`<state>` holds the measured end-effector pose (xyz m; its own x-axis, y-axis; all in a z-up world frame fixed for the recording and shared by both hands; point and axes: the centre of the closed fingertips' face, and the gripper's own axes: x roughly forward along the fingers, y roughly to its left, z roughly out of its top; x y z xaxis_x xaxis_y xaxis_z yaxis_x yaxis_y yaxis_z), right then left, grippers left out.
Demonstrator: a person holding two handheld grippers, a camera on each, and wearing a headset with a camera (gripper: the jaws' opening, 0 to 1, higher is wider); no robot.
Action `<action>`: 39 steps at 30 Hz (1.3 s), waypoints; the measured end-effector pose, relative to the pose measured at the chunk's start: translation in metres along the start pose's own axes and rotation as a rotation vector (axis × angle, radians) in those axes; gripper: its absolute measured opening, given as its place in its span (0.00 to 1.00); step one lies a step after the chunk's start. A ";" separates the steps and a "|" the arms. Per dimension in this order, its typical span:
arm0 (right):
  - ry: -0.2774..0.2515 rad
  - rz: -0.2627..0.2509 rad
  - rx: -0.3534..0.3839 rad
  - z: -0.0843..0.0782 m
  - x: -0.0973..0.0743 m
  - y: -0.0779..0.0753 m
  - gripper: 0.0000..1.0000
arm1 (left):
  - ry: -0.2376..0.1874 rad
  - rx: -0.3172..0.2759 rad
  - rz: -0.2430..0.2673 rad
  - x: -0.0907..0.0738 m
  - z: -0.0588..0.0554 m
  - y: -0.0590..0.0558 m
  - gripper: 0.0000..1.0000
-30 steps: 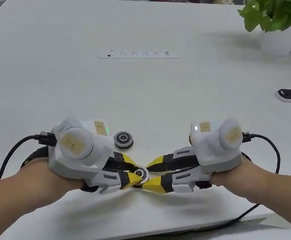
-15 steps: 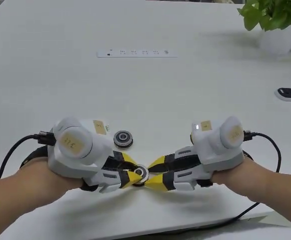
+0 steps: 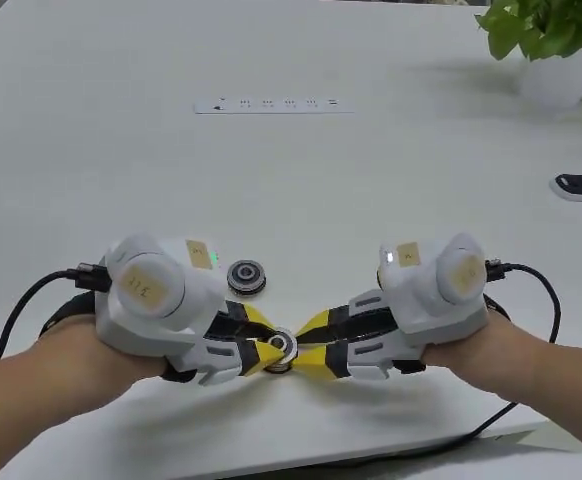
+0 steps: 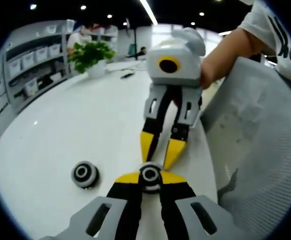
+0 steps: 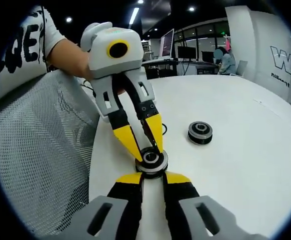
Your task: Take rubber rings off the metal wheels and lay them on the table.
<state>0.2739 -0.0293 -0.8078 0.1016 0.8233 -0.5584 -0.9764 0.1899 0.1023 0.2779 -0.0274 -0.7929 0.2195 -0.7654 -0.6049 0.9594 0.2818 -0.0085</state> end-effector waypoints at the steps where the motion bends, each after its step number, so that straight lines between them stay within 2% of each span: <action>1: 0.000 0.001 0.006 0.000 0.000 0.000 0.12 | 0.000 0.000 0.000 0.000 0.000 0.000 0.13; 7: 0.005 -0.002 0.025 0.000 0.000 0.000 0.11 | 0.001 0.000 0.004 0.000 0.000 0.000 0.13; 11: 0.016 -0.014 0.044 -0.002 -0.002 -0.002 0.02 | 0.003 -0.001 0.006 0.000 0.000 0.001 0.13; 15: 0.021 -0.012 0.053 -0.002 -0.002 -0.002 0.02 | 0.003 -0.002 0.008 0.000 0.000 0.000 0.13; 33: -0.026 -0.009 0.297 -0.005 -0.002 -0.008 0.00 | 0.006 0.018 0.018 0.000 -0.001 0.000 0.13; 39: -0.036 -0.011 0.344 -0.005 -0.002 -0.008 0.00 | 0.008 0.027 0.022 0.000 0.000 0.000 0.13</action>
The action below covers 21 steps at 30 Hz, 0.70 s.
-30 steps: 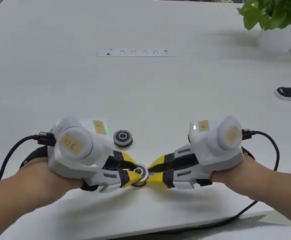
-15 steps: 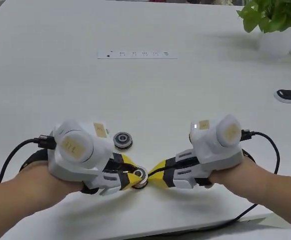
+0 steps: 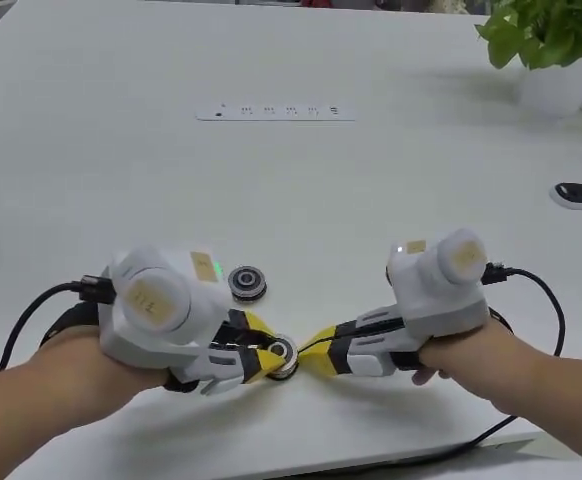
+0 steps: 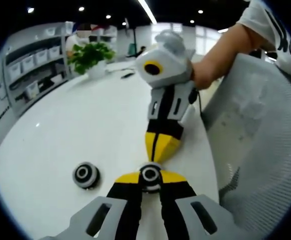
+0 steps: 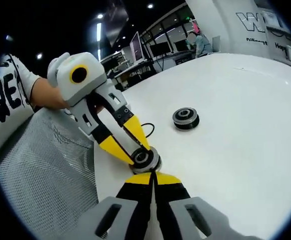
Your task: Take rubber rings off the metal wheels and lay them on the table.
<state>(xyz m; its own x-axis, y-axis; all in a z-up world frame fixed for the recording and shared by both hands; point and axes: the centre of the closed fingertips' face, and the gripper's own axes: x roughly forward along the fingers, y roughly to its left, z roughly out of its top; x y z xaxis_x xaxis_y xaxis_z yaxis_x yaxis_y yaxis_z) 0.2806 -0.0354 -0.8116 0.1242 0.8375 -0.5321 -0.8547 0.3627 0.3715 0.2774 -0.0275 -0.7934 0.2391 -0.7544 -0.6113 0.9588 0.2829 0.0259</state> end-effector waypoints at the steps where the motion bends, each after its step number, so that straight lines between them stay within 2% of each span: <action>1: -0.003 0.000 0.010 0.000 0.000 0.000 0.00 | 0.001 0.003 0.001 0.000 0.000 0.000 0.13; 21: -0.077 -0.002 0.122 0.008 -0.005 -0.007 0.00 | 0.003 0.018 0.005 0.002 0.001 0.000 0.13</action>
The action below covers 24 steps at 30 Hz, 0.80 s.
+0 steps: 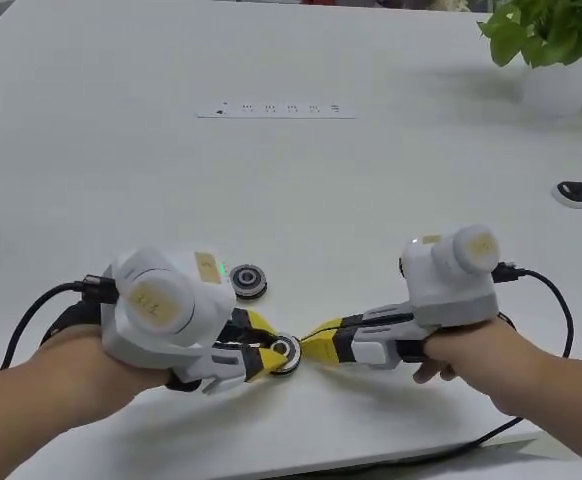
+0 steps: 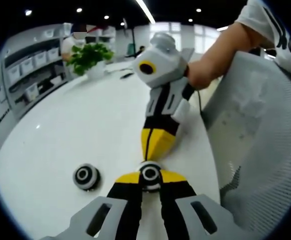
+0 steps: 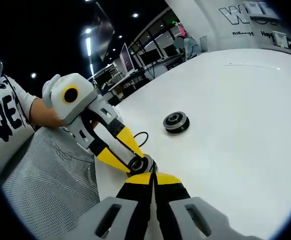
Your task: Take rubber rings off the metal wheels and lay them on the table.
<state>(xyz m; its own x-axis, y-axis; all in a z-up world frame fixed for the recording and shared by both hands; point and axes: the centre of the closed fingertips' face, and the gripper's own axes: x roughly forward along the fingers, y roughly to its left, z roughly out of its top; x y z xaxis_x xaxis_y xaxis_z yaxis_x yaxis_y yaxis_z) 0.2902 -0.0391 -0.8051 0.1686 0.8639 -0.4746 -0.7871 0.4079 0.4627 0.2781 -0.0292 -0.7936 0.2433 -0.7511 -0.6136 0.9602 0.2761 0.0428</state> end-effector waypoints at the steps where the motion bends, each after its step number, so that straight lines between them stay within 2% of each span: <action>1: -0.001 0.000 0.001 0.000 0.000 0.000 0.00 | 0.001 0.001 0.000 0.000 0.000 0.000 0.13; 6: -0.035 0.013 0.041 0.006 -0.002 0.001 0.00 | 0.003 0.002 0.004 0.000 0.000 0.000 0.13; 24: -0.059 0.044 0.109 0.008 -0.003 0.005 0.00 | 0.012 0.006 0.013 0.000 0.000 0.000 0.13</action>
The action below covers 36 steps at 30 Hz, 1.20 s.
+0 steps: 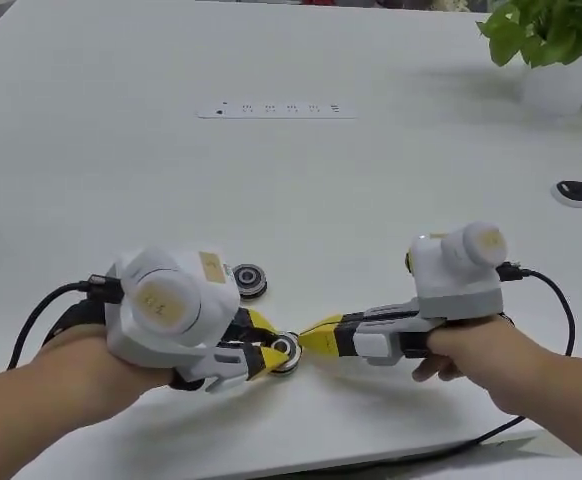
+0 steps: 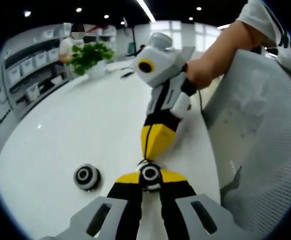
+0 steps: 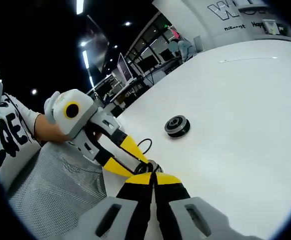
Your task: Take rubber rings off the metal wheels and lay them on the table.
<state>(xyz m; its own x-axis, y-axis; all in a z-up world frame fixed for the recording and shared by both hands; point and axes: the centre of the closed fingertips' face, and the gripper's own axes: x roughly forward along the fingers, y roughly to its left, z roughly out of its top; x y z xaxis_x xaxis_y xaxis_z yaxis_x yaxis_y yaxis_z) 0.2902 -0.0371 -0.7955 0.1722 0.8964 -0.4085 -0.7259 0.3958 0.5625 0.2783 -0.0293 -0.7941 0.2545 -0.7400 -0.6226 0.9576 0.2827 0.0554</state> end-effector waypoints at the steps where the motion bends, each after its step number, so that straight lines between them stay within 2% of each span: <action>1: 0.000 0.001 0.004 0.000 0.000 0.000 0.00 | 0.001 0.001 0.000 0.000 0.000 0.000 0.13; 15: -0.002 0.024 0.029 0.001 0.001 0.007 0.00 | 0.001 -0.003 0.003 0.000 0.000 0.000 0.13; 36: 0.016 0.052 0.018 -0.001 0.006 0.015 0.00 | 0.001 0.000 0.000 0.000 0.000 -0.001 0.13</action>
<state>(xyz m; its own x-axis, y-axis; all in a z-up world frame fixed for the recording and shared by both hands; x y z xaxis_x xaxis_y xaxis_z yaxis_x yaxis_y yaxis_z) 0.2800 -0.0257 -0.7904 0.1237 0.9124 -0.3901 -0.7212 0.3527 0.5963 0.2771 -0.0303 -0.7940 0.2539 -0.7396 -0.6233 0.9578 0.2821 0.0554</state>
